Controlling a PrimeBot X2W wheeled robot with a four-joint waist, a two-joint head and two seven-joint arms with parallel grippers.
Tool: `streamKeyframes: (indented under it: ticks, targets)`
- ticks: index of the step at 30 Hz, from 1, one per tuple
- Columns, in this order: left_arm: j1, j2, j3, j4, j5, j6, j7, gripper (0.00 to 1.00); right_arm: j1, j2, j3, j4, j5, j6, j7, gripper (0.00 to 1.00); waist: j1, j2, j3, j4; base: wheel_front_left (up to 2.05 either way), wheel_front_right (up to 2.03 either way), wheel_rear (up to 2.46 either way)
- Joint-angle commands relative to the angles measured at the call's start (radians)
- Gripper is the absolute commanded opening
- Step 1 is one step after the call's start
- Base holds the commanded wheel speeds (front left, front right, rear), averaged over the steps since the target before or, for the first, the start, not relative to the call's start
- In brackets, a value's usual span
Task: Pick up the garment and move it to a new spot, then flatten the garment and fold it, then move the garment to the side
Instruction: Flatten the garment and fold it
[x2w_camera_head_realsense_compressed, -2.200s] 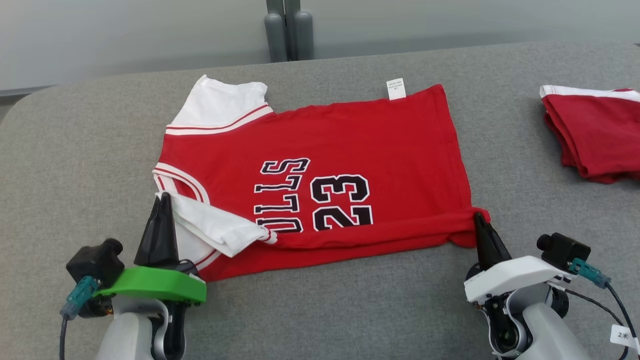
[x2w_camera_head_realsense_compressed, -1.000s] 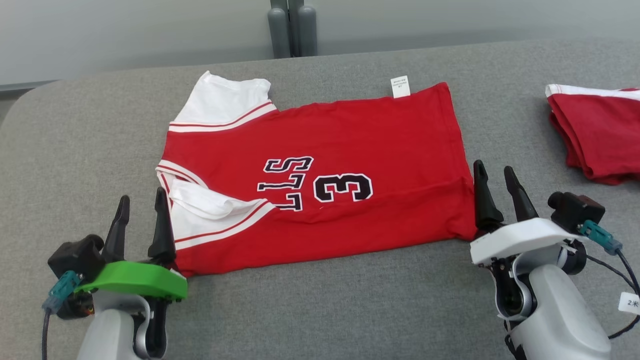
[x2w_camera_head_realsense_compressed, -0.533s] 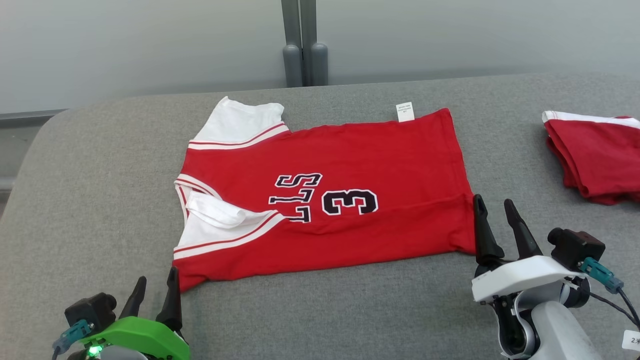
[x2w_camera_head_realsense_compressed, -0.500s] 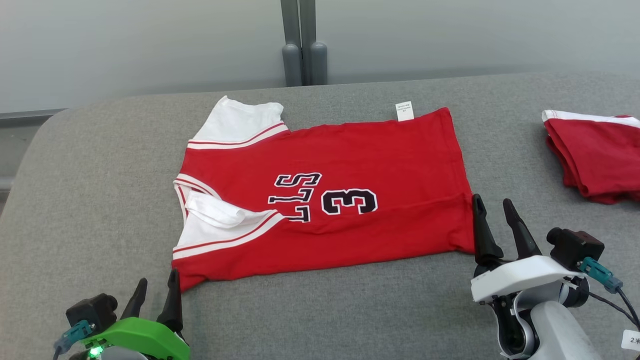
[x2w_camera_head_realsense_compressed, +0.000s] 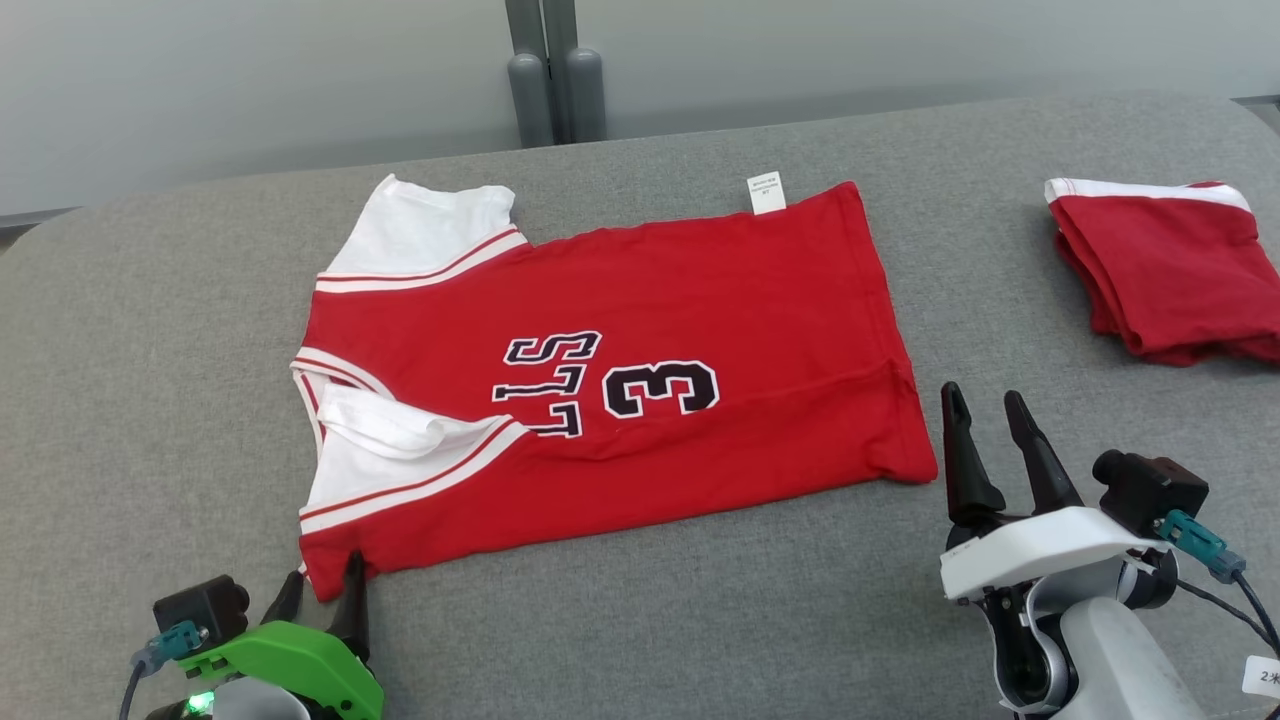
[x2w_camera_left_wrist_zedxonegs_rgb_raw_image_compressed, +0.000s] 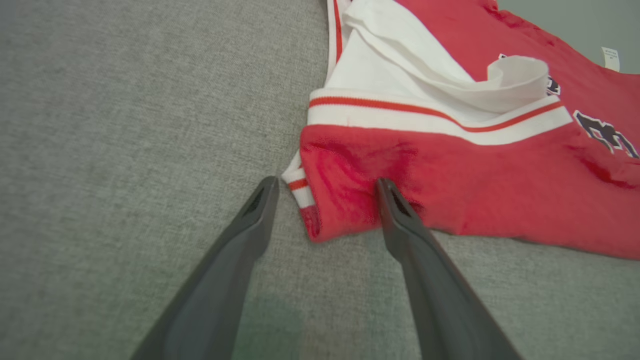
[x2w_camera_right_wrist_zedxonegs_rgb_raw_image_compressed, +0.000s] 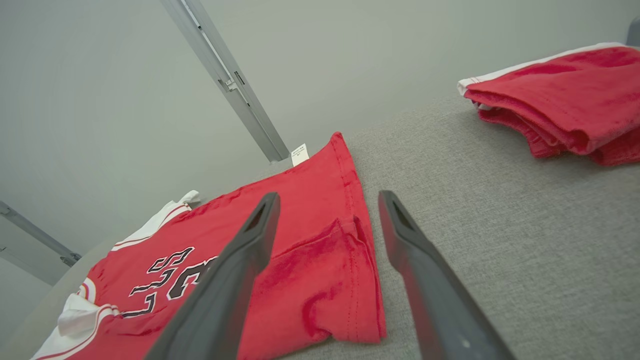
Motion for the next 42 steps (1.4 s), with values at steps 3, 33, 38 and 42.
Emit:
streamKeyframes:
  ticks: [3, 33, 38, 42]
  targets:
    - [-0.015, 0.005, -0.015, 0.028, 0.009, 0.0, 0.015, 0.11, -0.004, -0.003, 0.001, 0.0, -0.007, 0.0, -0.002, 1.0, 0.0, -0.0001, 0.001, -0.009, 0.0, 0.0, 0.0]
    - [0.023, 0.03, -0.052, -0.139, 0.03, 0.026, -0.072, 0.0, -0.241, -0.001, 0.054, 0.61, -0.109, 0.0, 0.141, 0.55, 0.0, -0.0001, -0.035, 0.053, 0.0, 0.0, 0.0]
    - [0.026, 0.031, -0.055, -0.146, 0.024, 0.025, -0.078, 0.0, -0.282, -0.001, 0.067, 0.664, -0.084, 0.0, 0.118, 0.0, 0.0, -0.0001, -0.038, 0.054, 0.0, 0.0, 0.0]
    - [0.037, 0.037, -0.06, -0.159, 0.017, 0.019, -0.081, 0.0, -0.294, -0.003, 0.069, 0.672, -0.052, 0.0, 0.086, 0.0, 0.0, -0.0001, -0.048, 0.049, 0.0, 0.0, 0.0]
